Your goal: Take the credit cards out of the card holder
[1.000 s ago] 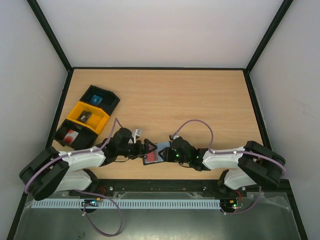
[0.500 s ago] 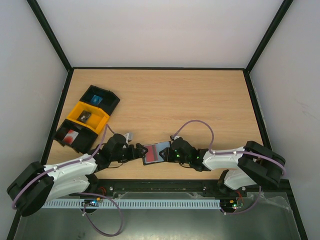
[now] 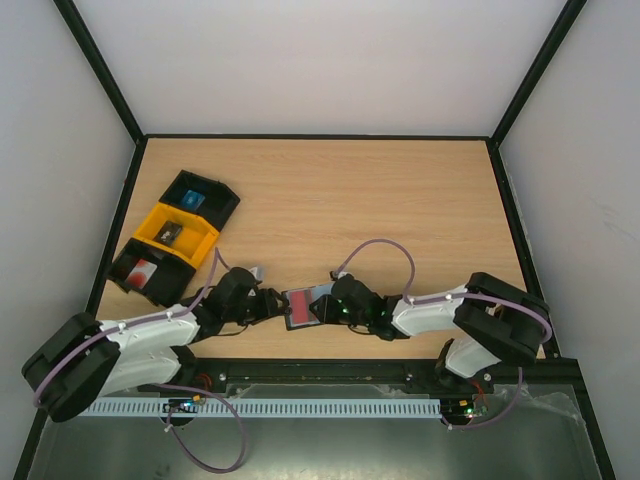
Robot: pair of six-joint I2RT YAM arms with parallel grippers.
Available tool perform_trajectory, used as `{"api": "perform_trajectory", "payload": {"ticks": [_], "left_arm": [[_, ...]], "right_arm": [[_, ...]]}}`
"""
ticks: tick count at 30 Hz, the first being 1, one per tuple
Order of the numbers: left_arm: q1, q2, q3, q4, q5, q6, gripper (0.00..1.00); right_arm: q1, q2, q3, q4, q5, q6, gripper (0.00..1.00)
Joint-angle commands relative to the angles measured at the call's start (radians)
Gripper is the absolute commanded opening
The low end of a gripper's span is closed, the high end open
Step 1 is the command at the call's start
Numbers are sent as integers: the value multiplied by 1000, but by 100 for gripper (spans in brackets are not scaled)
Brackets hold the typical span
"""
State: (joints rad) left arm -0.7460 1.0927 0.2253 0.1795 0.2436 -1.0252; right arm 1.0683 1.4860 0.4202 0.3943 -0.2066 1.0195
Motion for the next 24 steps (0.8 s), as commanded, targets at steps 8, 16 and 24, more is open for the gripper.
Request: {"api": "perform_trajectory", "payload": {"ticks": [8,16,24], "left_arm": [[54,-55,48,-15,-1,7,61],[45,-5,40,138,90,-23,73],[40,73,47,238,116,-4,74]], "right_arm": [[13,91,-10,31,89,42,2],[12,97,-45,66,122,60,2],[12,117,-82,148,109,92,2]]}}
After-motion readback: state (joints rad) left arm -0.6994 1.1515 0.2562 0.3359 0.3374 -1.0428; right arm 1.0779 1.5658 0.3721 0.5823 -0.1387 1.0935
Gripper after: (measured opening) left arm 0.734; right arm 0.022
